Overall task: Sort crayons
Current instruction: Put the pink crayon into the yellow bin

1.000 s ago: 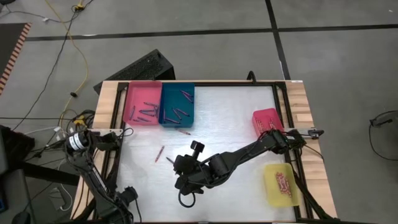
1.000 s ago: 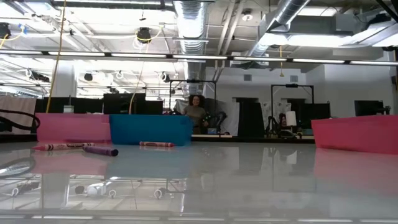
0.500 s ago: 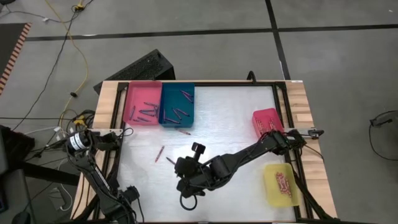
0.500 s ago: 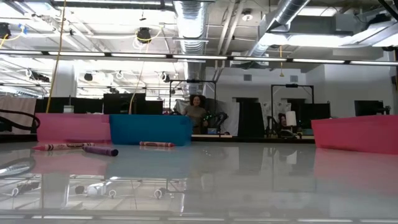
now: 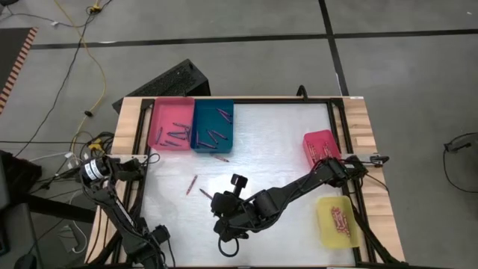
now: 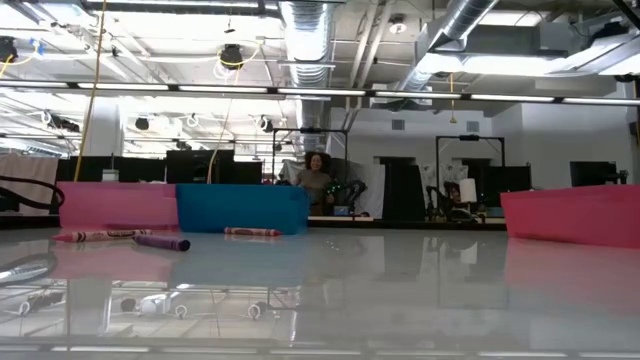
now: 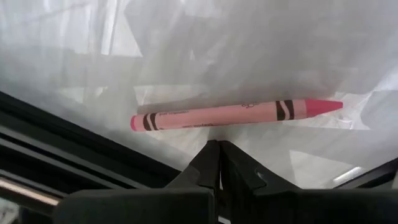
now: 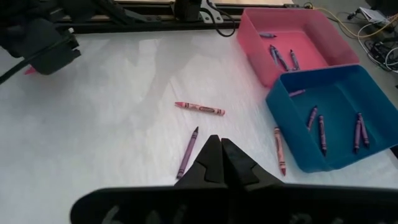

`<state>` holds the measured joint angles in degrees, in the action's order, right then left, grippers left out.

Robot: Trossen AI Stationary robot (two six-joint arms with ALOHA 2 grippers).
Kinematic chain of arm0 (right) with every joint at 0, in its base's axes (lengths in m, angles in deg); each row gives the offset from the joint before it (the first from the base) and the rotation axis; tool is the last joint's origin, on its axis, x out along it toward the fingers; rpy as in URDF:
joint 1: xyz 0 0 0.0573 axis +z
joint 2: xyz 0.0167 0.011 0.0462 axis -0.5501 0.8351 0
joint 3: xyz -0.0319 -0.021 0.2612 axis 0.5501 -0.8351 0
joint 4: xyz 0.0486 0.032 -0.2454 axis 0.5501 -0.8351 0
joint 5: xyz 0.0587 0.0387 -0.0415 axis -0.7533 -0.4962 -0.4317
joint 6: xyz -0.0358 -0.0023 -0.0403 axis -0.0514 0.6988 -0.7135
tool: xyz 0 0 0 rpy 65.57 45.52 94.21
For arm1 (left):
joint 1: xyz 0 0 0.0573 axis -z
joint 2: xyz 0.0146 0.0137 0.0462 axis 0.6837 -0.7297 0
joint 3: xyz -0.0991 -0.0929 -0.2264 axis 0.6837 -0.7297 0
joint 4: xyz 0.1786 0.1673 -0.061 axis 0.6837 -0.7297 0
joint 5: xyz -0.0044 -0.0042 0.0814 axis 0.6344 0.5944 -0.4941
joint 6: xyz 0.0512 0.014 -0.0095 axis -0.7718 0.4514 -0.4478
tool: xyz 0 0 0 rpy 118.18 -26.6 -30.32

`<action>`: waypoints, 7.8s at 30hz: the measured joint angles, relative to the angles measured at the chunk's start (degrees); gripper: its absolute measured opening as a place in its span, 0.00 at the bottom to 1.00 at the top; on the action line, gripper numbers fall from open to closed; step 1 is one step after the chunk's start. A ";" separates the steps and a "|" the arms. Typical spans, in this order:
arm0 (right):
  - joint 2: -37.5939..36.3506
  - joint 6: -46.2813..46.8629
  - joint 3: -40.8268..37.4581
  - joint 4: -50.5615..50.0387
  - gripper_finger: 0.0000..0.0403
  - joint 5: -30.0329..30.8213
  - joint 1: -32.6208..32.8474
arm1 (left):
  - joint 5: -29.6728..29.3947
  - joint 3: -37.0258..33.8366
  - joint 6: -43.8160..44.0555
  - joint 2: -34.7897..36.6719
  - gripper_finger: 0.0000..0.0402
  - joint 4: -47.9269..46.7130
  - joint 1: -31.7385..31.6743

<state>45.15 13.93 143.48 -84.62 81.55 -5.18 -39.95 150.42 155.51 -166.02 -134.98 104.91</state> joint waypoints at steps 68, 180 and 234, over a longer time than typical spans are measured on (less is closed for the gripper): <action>-1.90 17.06 -6.44 -25.01 0.00 -0.82 1.26 | -36.67 14.23 -52.00 0.72 0.00 -5.98 -24.08; -3.19 22.01 -20.92 -31.43 0.01 -35.49 0.46 | -81.25 -4.97 -31.22 16.98 0.25 17.60 11.85; -20.54 95.80 -52.70 -31.34 0.01 -55.95 27.50 | -81.22 -4.97 -33.38 16.98 0.25 17.60 8.19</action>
<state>24.62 109.73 90.79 -115.96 25.60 22.32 -121.17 145.45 122.13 -149.04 -117.38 113.10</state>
